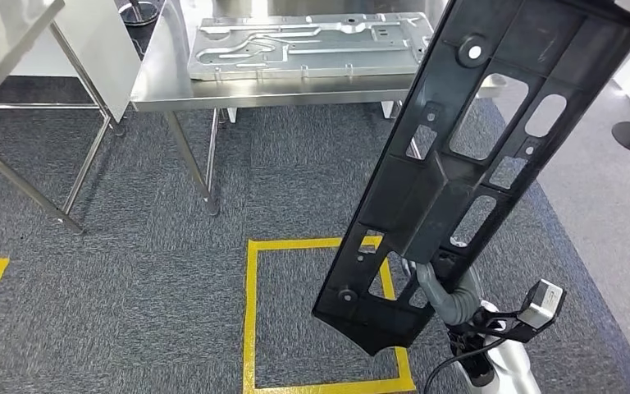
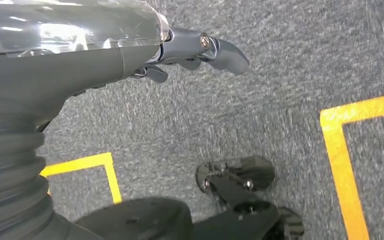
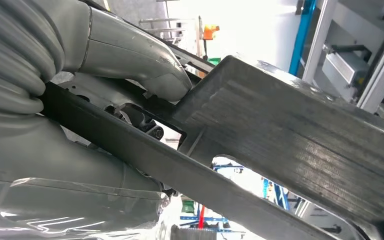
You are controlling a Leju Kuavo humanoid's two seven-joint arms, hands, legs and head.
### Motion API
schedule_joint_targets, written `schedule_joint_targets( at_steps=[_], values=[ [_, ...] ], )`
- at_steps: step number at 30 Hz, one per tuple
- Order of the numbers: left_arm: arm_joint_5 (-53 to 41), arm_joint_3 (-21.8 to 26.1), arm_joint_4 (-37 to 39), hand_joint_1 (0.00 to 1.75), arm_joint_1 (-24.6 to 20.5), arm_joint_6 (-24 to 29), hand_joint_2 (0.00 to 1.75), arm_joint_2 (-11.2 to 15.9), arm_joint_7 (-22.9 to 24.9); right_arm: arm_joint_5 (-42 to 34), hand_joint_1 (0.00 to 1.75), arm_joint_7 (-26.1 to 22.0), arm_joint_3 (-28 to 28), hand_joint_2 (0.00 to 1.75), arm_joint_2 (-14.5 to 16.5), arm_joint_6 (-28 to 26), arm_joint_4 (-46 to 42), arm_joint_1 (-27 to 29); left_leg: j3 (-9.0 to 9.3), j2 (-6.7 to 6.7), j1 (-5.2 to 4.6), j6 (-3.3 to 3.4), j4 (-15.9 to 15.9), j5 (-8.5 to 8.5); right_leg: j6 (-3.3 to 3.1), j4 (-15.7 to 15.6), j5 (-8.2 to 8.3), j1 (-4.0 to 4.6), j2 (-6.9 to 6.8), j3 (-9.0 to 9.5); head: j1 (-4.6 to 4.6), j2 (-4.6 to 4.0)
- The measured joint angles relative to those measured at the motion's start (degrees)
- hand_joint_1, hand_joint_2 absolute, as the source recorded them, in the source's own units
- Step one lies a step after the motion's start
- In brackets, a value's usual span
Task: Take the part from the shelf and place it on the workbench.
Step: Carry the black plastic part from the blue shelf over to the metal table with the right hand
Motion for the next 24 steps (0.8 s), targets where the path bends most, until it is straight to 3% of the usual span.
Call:
schedule_joint_targets(
  at_steps=[2,3,5,6,7,8,10,12,17,19,21,22,23,24],
  values=[
    [0.0,0.0,0.0,0.0,-0.1,0.0,1.75,0.0,-0.1,0.0,1.75,-0.1,0.0,1.75,0.0,0.0,-0.1,0.0,-0.74,0.07,-0.01,-0.61,2.4,-1.44,-0.58,-0.6,-0.25,-0.4,-0.08,0.83,-0.01,0.0],
    [0.0,0.0,0.0,0.0,-0.1,0.0,1.75,0.0,-0.1,0.1,1.75,-0.1,0.0,1.75,0.0,0.0,-0.1,0.0,-2.15,0.09,0.06,-0.93,5.4,-2.86,-0.84,-0.8,-0.43,-0.57,-0.16,1.31,-0.02,0.0],
    [0.0,0.0,0.0,0.0,-0.1,0.0,1.75,0.0,-0.2,0.1,1.75,-0.2,0.0,1.75,0.0,0.0,-0.2,0.0,-6.68,0.12,0.32,-1.38,13.5,-5.75,-1.14,-0.9,-0.91,-0.54,-0.25,1.91,-0.02,0.0],
    [0.0,0.0,0.0,0.0,0.0,0.0,1.75,0.0,-0.2,0.2,1.75,-0.2,0.0,1.75,0.0,0.0,-0.2,0.0,-8.66,0.12,0.43,-1.53,16.4,-6.23,-1.14,-0.9,-1.16,-0.53,-0.22,2.19,-0.02,0.0],
    [0.0,0.0,0.0,0.0,0.1,0.0,1.75,0.0,-0.2,0.2,1.75,-0.2,0.0,1.75,0.0,0.0,-0.2,0.1,-9.73,0.12,0.49,-1.61,17.3,-5.51,-1.12,-0.9,-1.44,-0.52,-0.16,2.55,-0.02,0.0],
    [0.0,0.0,0.0,0.0,0.2,0.0,1.75,0.0,-0.2,0.3,1.75,-0.2,0.0,1.75,0.0,0.0,-0.2,0.2,-9.65,0.13,0.53,-1.62,15.9,-3.63,-1.04,-0.9,-1.76,-0.53,-0.09,3.01,-0.02,0.0],
    [0.0,0.0,0.0,0.0,0.2,0.0,1.75,0.0,-0.2,0.3,1.75,-0.2,0.0,1.75,0.0,0.1,-0.2,0.2,-6.91,0.13,0.53,-1.36,8.1,1.65,-0.77,-0.9,-2.49,-0.54,-0.02,4.09,-0.02,0.0],
    [0.0,0.0,0.0,0.0,0.2,0.0,1.75,0.0,-0.2,0.3,1.75,-0.2,0.0,1.75,0.0,0.1,-0.2,0.1,-4.53,0.1,0.29,-0.85,2.2,4.15,-0.26,-0.8,-3.03,-0.4,0.05,4.51,-0.02,0.0],
    [-0.1,0.0,0.0,0.0,0.2,0.0,1.75,0.1,-0.2,0.4,1.75,-0.3,0.0,1.75,0.0,0.0,-0.3,0.1,-3.58,-0.02,0.18,0.72,0.3,3.77,1.38,0.0,-4.08,-0.49,0.08,4.28,-0.01,0.0],
    [-0.1,0.0,0.0,0.0,0.1,0.0,1.75,0.1,-0.2,0.4,1.75,-0.4,0.0,1.75,0.0,0.0,-0.4,0.1,-2.98,0.01,0.37,1.28,-0.1,3.6,1.83,5.5,-6.53,-0.62,0.02,1.59,0.0,0.0],
    [-0.2,0.0,0.0,0.0,0.0,-0.1,1.75,0.1,-0.2,0.4,1.75,-0.5,0.0,1.75,0.0,-0.1,-0.4,0.4,-2.62,0.03,0.34,1.54,-0.1,3.2,2.13,13.5,-9.17,-0.69,0.0,-3.28,0.0,0.0],
    [-0.2,0.0,0.0,0.0,0.0,-0.1,1.75,0.1,-0.2,0.4,1.75,-0.5,0.0,1.75,0.0,-0.1,-0.4,0.6,-2.38,0.02,0.31,1.56,-0.1,2.97,2.21,16.0,-9.27,-0.72,0.0,-5.11,0.0,0.0],
    [-0.2,0.0,0.0,0.0,0.0,-0.1,1.75,0.1,-0.2,0.4,1.75,-0.5,0.0,1.75,0.0,-0.1,-0.4,0.7,-2.06,0.0,0.29,1.53,-0.1,2.71,2.19,16.0,-8.13,-0.71,-0.01,-5.74,0.0,0.0],
    [-0.2,0.0,0.0,0.0,0.0,-0.2,1.75,0.1,-0.2,0.5,1.75,-0.5,0.0,1.75,0.0,-0.1,-0.4,0.8,-1.61,-0.03,0.28,1.45,-0.1,2.41,2.07,13.6,-5.86,-0.7,-0.01,-5.11,0.0,0.0]
  ],
)
